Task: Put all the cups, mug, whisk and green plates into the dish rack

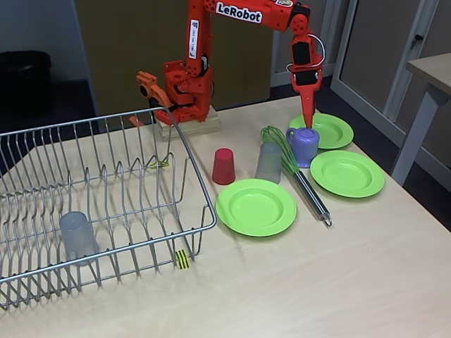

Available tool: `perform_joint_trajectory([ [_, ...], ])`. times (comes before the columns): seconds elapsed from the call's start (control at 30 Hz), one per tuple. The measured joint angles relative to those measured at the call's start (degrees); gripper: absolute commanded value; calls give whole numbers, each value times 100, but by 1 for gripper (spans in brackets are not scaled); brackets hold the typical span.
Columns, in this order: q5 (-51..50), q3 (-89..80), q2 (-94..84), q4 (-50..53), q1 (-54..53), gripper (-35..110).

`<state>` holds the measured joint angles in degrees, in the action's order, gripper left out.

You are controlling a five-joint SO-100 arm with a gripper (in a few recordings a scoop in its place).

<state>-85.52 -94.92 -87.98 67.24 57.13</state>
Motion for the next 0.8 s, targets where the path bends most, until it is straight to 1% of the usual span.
perform_joint_trajectory([
  [0.3, -1187, -26, 501, -1415, 352, 42],
  [0.47, -1529, -571, 527, -2021, 492, 43],
  [0.63, -1477, -1397, 527, -2777, 492, 45],
  [0.73, -1160, -1740, 519, -3164, 422, 45],
  [0.8, -967, -1863, 519, -3217, 343, 44],
])
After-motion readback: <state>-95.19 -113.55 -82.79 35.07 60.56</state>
